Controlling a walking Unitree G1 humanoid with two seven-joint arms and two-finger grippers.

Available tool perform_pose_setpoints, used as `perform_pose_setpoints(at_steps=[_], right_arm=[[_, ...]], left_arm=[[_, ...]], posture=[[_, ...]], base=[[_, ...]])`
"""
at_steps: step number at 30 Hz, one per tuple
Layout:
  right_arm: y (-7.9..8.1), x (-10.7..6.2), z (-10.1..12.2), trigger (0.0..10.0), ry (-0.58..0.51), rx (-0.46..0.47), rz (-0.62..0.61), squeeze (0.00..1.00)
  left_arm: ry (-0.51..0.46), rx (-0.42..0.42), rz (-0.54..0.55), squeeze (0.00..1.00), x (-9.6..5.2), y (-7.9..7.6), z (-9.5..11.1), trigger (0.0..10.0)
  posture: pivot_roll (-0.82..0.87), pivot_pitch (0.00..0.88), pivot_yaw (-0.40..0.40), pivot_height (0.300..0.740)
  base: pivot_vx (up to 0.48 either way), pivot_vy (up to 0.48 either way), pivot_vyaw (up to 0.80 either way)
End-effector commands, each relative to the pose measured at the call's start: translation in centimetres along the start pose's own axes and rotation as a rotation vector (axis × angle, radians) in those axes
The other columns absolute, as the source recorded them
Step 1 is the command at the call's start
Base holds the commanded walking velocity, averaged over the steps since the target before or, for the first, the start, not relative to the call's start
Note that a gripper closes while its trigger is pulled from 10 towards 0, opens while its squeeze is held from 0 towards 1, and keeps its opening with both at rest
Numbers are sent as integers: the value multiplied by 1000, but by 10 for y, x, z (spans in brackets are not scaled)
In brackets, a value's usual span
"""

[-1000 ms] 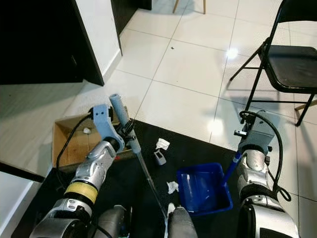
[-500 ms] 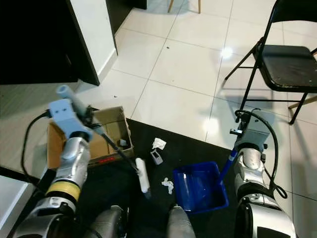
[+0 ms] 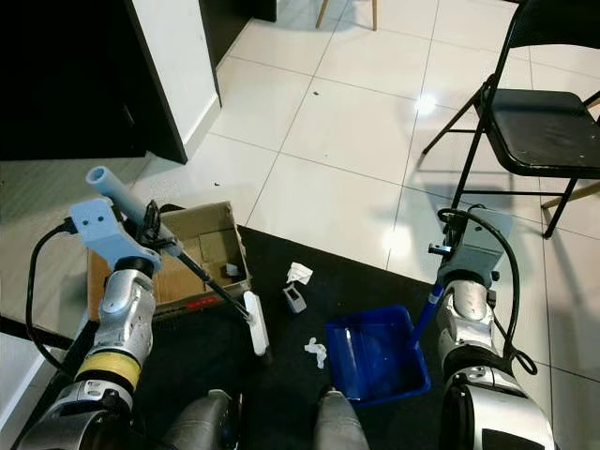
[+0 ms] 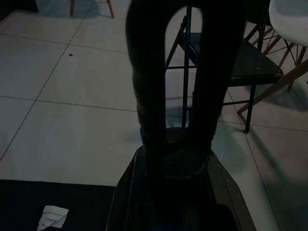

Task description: Sweep floor

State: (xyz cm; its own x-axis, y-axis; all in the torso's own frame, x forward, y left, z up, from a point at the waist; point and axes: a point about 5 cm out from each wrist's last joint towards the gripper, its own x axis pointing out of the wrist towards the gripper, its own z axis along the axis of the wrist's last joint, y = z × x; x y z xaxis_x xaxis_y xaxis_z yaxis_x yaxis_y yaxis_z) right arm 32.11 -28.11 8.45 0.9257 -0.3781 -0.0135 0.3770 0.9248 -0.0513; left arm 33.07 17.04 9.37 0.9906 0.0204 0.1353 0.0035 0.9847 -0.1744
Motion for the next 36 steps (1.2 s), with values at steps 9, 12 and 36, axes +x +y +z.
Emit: perform_pose_setpoints(at_steps=[9, 12, 36], right_arm=[[-12, 10, 21, 10000, -80, -8, 13, 0], [-14, 12, 26, 10000, -90, -15, 16, 0], [-16, 4, 15, 10000, -86, -48, 10, 0]], left_arm=[[65, 80, -100, 0, -14, 10, -15, 10000], [71, 85, -113, 0, -14, 10, -15, 10000], [172, 102, -108, 0, -19, 12, -31, 10000]], posture=[[-35, 119, 8, 740], [-34, 115, 5, 740], [-18, 90, 1, 740]], base=[[0, 0, 0], [0, 0, 0], [0, 0, 0]])
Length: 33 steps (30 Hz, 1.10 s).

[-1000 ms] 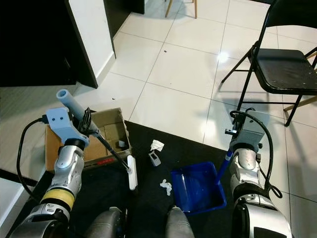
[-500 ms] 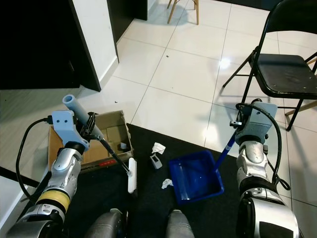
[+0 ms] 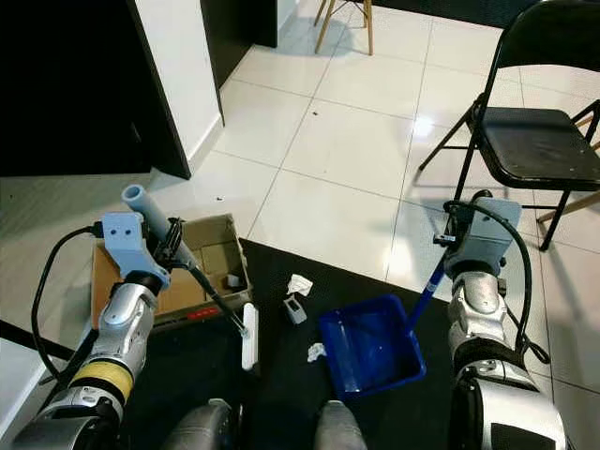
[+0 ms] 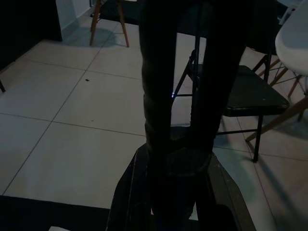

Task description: Sweep floor

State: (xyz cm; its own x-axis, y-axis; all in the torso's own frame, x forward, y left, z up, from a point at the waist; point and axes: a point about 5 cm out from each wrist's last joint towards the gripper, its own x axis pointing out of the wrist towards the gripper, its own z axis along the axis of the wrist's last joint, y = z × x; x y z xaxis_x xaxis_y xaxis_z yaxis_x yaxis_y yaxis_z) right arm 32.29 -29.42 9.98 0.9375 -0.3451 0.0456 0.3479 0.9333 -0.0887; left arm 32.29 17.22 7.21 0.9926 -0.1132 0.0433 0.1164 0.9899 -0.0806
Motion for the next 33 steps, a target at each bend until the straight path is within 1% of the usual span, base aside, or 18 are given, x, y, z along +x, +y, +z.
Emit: perform_pose_setpoints(at_steps=[1, 5, 8, 13, 17, 28, 33], right_arm=[[-4, -2, 0, 10000, -24, -12, -21, 0], [-5, -4, -3, 10000, -10, -18, -30, 0], [1, -7, -9, 10000, 7, -20, -9, 0], [4, -9, -12, 10000, 18, -17, -8, 0], [9, -13, -17, 10000, 33, -18, 4, 0], [11, -15, -21, 10000, 44, -21, 4, 0], [7, -16, -22, 10000, 48, -26, -4, 0]], left_arm=[[65, 14, 10, 0, -8, 5, -13, 10000], [67, 5, 21, 0, -9, 5, -14, 10000], [82, 8, 23, 0, -10, 5, -17, 10000], [85, 5, 22, 0, -11, 5, -18, 10000], [92, 9, 17, 0, -12, 5, -19, 10000], [92, 15, 10, 0, -13, 3, -20, 10000], [97, 29, 3, 0, -13, 2, -21, 10000]], posture=[[-18, 90, 1, 740], [-18, 89, 0, 740], [-15, 92, -2, 740], [-13, 95, -2, 740], [-14, 96, 0, 740], [-13, 102, -1, 740], [-13, 101, -1, 740]], base=[[0, 0, 0], [0, 0, 0], [0, 0, 0], [0, 0, 0], [0, 0, 0], [0, 0, 0], [0, 0, 0]])
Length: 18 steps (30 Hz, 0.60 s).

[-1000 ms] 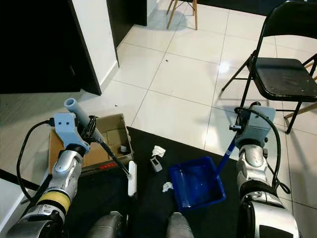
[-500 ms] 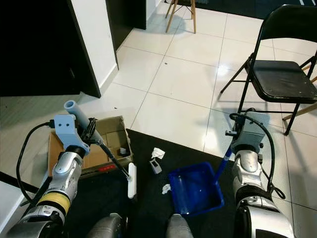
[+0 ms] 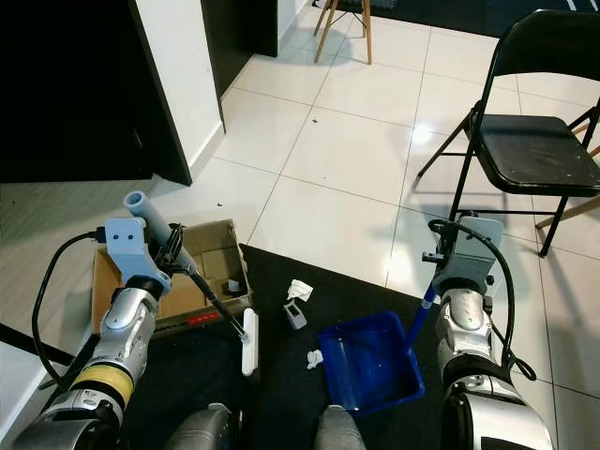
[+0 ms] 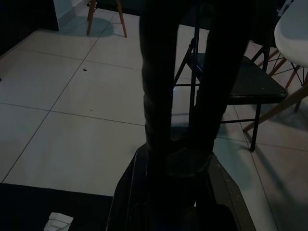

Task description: Sweep floor

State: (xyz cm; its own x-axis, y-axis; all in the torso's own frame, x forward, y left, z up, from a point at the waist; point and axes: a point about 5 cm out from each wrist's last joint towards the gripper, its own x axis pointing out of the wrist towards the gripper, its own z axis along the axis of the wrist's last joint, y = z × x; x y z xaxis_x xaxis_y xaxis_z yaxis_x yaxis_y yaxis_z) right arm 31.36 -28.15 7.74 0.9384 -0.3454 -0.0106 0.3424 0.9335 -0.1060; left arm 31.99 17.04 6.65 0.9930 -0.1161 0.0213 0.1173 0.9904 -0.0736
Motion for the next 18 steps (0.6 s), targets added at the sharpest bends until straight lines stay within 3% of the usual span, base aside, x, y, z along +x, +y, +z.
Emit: perform_pose_setpoints(at_steps=[1, 6, 18], right_arm=[[-6, -2, -2, 10000, -4, -14, -18, 0], [-30, -5, -6, 10000, 27, -35, -98, 0], [-36, 1, 7, 10000, -28, -10, -121, 0]], left_arm=[[75, 25, 4, 0, -10, 4, -16, 10000], [76, 28, 8, 0, -12, 5, -17, 10000], [47, 7, -22, 0, -9, -1, -12, 10000]], posture=[[-12, 101, 0, 740], [-16, 104, 5, 740], [-9, 126, 18, 740]], base=[[0, 0, 0], [0, 0, 0], [0, 0, 0]])
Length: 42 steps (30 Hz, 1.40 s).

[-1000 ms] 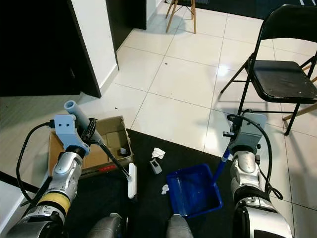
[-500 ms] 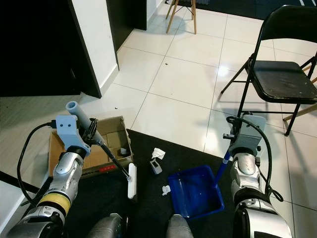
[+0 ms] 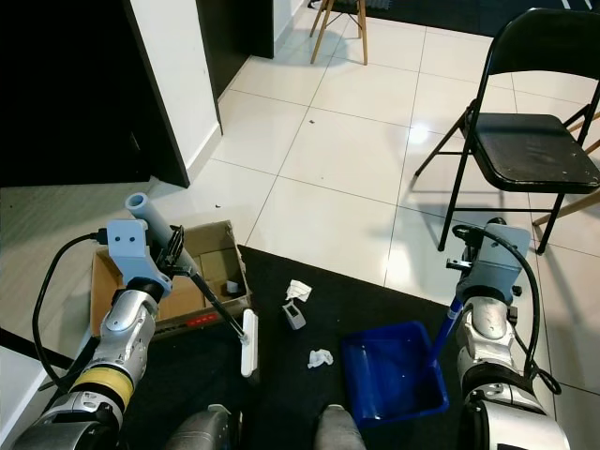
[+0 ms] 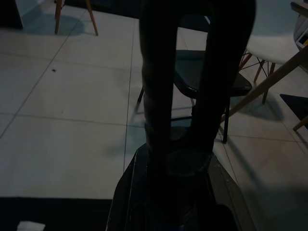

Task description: Sweep floor

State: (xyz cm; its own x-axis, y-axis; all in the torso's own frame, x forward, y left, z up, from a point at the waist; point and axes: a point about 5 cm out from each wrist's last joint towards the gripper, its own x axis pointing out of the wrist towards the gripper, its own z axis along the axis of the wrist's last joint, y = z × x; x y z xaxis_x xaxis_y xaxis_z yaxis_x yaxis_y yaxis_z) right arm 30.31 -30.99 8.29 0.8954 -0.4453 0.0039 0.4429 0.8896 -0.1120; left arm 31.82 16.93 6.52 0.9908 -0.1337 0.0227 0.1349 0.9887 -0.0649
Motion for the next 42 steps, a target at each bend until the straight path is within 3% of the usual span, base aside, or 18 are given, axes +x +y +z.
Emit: perform_pose_setpoints(at_steps=[1, 7, 19, 28, 42], right_arm=[[-7, 4, 7, 10000, -29, 4, -21, 0], [-17, 13, 21, 10000, -44, 62, -74, 0], [-9, 18, 28, 10000, -62, 48, -28, 0], [-9, 20, 31, 10000, -65, 52, -20, 0], [-19, 25, 41, 10000, -78, 17, -10, 0]], left_arm=[[41, -5, -5, 0, -6, 0, -10, 10000], [12, -17, -17, 0, -3, -1, -3, 10000], [-11, -43, -33, 0, 0, -7, 1, 10000], [-29, -53, -57, 0, 0, -12, 3, 10000], [-71, -32, -55, 0, 4, -9, 17, 10000]], posture=[[-3, 138, 23, 740], [3, 145, 26, 740], [12, 166, 28, 740], [38, 245, 38, 740], [72, 320, 34, 740]], base=[[0, 0, 0], [0, 0, 0], [0, 0, 0], [0, 0, 0], [0, 0, 0]])
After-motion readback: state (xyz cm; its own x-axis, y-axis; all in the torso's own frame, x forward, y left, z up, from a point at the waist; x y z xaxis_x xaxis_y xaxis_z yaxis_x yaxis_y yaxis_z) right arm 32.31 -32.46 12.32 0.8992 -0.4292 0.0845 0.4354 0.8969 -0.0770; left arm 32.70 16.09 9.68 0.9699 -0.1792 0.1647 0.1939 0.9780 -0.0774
